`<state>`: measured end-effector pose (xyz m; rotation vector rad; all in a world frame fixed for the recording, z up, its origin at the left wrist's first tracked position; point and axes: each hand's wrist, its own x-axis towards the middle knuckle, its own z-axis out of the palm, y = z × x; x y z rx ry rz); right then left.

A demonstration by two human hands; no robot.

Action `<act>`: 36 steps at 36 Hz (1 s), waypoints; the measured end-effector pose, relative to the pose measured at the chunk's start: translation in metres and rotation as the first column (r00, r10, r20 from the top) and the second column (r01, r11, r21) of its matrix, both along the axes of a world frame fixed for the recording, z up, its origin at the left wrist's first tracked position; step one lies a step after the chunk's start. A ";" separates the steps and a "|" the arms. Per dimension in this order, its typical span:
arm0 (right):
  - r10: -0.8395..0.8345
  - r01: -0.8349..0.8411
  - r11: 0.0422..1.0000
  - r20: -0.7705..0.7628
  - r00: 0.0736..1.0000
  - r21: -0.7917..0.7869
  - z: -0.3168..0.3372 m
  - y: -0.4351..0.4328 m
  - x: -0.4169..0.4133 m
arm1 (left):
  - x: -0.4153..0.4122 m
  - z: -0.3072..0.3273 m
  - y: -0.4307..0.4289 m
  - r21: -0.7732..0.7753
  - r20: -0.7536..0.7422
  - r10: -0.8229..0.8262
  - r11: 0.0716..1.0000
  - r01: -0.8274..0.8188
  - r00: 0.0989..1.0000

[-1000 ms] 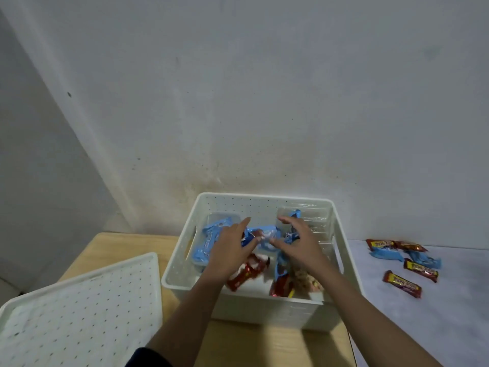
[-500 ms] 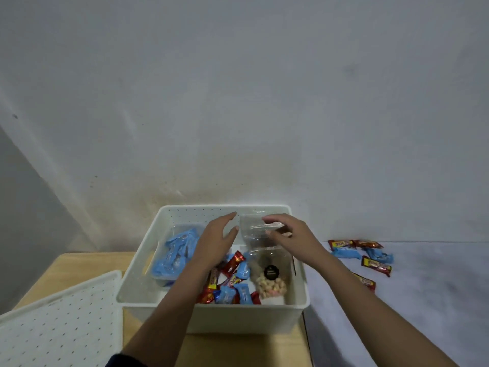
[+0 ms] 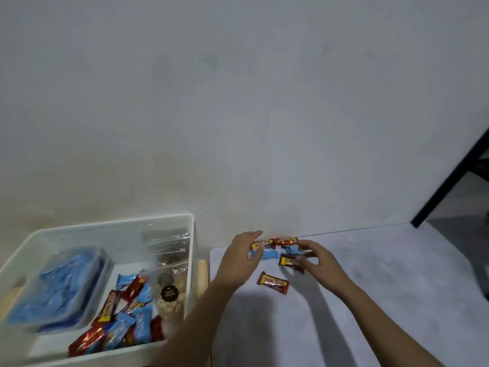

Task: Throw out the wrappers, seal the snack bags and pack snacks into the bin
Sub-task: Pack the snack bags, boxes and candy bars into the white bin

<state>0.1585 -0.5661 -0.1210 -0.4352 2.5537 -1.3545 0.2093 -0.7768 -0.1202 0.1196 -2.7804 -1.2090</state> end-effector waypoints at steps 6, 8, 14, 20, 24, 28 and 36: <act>0.038 -0.051 0.967 0.056 0.998 0.249 -0.058 0.042 -0.014 | -0.003 -0.086 0.034 -0.193 0.183 -0.076 0.975 0.112 0.980; 0.086 -0.096 0.949 0.044 0.995 0.299 -0.073 0.044 -0.017 | -0.005 -0.106 0.040 -0.272 0.226 -0.088 0.951 0.150 0.970; 0.226 -0.147 0.866 -0.113 0.968 0.479 -0.115 0.030 -0.034 | -0.023 -0.133 0.039 -0.531 0.135 -0.124 0.829 0.178 0.983; 0.253 -0.095 0.840 -0.231 0.940 0.535 -0.144 0.011 -0.063 | -0.046 -0.157 0.018 -0.579 0.141 -0.168 0.785 0.219 0.976; 0.342 -0.121 0.797 -0.277 0.898 0.592 -0.144 0.001 -0.089 | -0.059 -0.158 0.008 -0.596 0.128 -0.136 0.781 0.185 0.982; 0.416 -0.184 0.779 -0.275 0.867 0.600 -0.152 -0.006 -0.106 | -0.073 -0.159 0.002 -0.579 0.099 -0.121 0.800 0.156 0.988; 0.382 -0.134 0.794 -0.316 0.868 0.593 -0.147 -0.012 -0.112 | -0.085 -0.161 0.004 -0.481 -0.007 -0.094 0.873 0.079 0.996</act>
